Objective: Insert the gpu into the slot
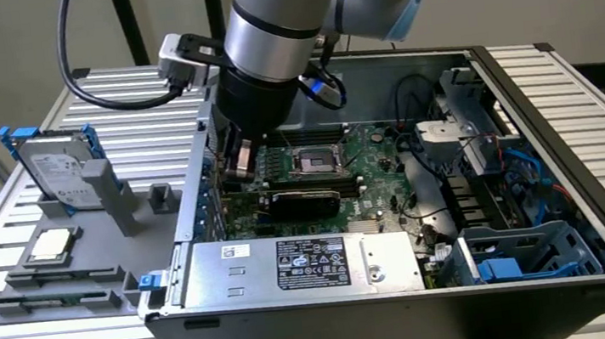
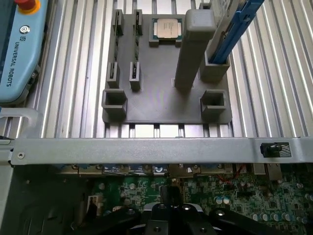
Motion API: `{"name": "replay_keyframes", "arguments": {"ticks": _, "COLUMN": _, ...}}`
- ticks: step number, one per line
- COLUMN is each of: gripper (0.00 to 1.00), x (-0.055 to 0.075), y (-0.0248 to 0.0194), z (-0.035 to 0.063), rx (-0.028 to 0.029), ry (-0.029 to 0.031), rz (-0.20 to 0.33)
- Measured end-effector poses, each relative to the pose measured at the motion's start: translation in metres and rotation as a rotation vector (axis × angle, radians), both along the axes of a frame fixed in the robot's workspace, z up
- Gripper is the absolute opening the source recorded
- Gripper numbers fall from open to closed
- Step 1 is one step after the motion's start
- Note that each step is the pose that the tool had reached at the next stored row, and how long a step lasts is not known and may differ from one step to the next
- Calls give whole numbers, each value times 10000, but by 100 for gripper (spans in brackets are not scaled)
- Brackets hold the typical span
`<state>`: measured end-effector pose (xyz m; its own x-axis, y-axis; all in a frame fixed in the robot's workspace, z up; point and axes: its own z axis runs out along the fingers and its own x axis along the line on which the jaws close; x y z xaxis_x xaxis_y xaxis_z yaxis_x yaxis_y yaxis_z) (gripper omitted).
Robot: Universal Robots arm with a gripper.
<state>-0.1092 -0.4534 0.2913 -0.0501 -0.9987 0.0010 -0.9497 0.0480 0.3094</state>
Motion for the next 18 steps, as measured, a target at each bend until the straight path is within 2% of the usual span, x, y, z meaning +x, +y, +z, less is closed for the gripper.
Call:
{"name": "replay_keyframes", "arguments": {"ticks": 2, "gripper": 11, "x": -8, "y": 2, "z": -13, "rx": -13, "ry": 23, "rz": -147}}
{"name": "replay_keyframes", "arguments": {"ticks": 6, "gripper": 11, "x": -20, "y": 3, "z": -21, "rx": -20, "ry": 134, "rz": -401}}
{"name": "replay_keyframes", "arguments": {"ticks": 8, "gripper": 11, "x": -20, "y": 3, "z": -21, "rx": -21, "ry": 168, "rz": -500}}
{"name": "replay_keyframes", "arguments": {"ticks": 18, "gripper": 11, "x": -21, "y": 9, "z": -21, "rx": -37, "ry": 180, "rz": -867}}
